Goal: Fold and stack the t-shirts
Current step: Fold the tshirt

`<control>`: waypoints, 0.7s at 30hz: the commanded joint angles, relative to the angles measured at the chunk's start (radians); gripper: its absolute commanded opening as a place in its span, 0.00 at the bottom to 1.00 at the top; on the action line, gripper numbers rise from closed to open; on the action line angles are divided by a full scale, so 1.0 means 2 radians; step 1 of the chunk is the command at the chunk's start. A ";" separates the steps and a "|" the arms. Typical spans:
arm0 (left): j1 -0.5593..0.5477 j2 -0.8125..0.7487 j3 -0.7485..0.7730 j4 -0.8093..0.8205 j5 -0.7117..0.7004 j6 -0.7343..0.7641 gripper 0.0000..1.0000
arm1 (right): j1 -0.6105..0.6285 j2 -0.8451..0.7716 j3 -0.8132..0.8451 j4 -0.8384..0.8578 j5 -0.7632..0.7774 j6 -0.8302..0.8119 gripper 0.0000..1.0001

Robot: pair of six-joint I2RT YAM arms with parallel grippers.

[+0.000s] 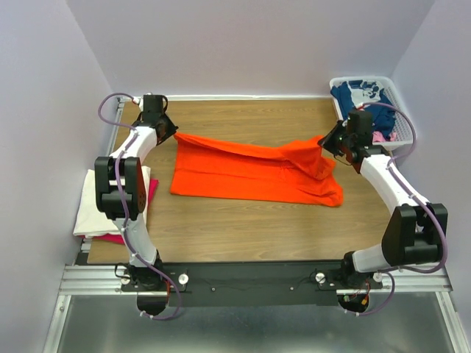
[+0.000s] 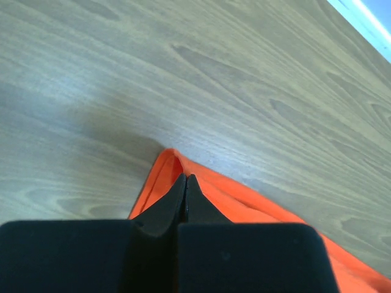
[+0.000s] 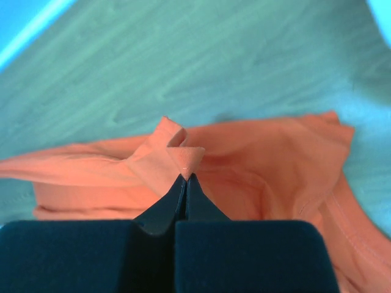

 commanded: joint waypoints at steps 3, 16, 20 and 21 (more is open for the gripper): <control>0.004 0.001 0.009 0.029 0.039 0.010 0.00 | -0.003 -0.009 0.019 -0.013 0.033 0.003 0.00; 0.021 -0.036 -0.123 0.079 0.071 -0.006 0.00 | -0.003 -0.085 -0.104 -0.020 0.026 0.011 0.00; 0.021 -0.044 -0.154 0.089 0.078 -0.009 0.00 | -0.003 -0.097 -0.127 -0.020 0.019 0.013 0.00; 0.021 -0.045 -0.158 0.092 0.079 -0.011 0.00 | -0.003 -0.100 -0.131 -0.020 0.018 0.014 0.00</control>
